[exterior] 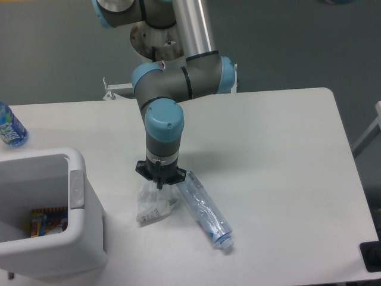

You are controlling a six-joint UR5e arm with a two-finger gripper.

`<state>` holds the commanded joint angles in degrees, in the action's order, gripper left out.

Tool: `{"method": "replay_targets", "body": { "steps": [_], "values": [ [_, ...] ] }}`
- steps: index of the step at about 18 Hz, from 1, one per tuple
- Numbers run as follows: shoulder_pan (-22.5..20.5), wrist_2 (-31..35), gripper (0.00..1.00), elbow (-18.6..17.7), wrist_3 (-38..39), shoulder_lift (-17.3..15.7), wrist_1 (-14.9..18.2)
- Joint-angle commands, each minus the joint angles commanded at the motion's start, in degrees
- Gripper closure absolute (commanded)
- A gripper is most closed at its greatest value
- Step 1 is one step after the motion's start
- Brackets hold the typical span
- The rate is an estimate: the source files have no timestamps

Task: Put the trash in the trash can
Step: 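Close the gripper on the white tissue and lift it, then carry the tissue over the white bin and open the gripper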

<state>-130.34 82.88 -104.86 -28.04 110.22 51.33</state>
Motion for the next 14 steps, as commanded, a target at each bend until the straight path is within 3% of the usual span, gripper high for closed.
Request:
{"method": "replay_targets", "body": {
  "steps": [4, 11, 14],
  "values": [
    [-0.88, -0.96, 1.0, 0.7, -0.09, -1.67, 0.09],
    [-5.88, -9.48, 1.0, 4.74, 0.0, -7.29, 4.3],
    [-8.6, -14.75, 1.0, 6.15, 0.09, -10.54, 4.48]
  ]
}}
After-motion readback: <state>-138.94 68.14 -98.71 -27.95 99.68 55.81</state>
